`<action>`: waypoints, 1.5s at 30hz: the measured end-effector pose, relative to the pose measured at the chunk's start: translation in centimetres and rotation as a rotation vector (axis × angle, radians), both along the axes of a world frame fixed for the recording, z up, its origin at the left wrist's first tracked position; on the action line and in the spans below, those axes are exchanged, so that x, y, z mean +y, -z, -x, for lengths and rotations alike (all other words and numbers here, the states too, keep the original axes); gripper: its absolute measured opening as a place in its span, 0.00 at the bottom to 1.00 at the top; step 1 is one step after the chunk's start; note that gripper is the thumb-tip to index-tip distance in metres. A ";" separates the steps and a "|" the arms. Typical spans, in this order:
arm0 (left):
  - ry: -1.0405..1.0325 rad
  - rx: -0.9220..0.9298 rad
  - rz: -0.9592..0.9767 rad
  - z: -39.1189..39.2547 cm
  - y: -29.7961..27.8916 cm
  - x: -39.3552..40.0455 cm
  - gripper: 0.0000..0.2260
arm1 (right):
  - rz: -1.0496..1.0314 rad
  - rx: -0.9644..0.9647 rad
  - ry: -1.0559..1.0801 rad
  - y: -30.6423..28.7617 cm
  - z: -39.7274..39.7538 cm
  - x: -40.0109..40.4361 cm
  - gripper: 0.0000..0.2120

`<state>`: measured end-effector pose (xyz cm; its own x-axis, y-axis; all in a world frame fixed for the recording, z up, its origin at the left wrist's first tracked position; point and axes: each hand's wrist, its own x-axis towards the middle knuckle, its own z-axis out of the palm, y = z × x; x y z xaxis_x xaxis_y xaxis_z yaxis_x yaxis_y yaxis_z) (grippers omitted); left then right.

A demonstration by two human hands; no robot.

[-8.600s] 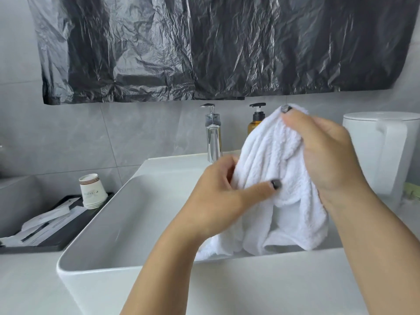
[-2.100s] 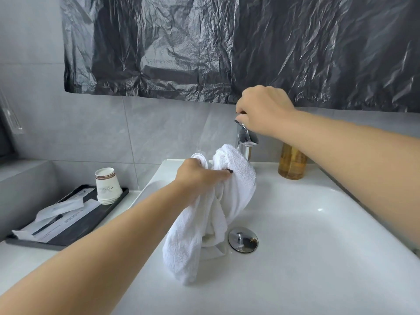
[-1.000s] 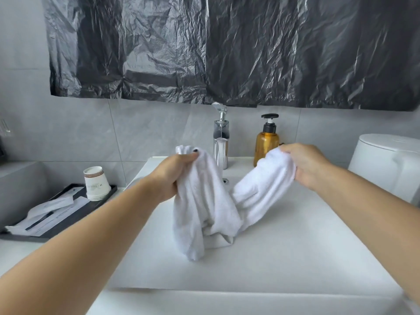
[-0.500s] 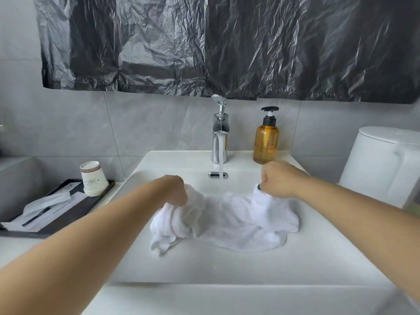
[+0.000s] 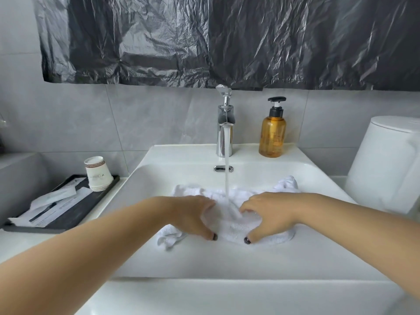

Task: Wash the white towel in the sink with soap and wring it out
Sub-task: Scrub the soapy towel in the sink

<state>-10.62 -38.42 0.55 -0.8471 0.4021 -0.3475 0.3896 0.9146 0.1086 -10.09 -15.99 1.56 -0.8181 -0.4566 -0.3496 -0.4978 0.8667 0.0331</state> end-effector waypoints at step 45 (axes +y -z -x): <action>-0.097 0.250 -0.045 1.6 -0.3 1.5 0.20 | 0.165 0.152 0.179 -0.4 0.7 1.5 0.18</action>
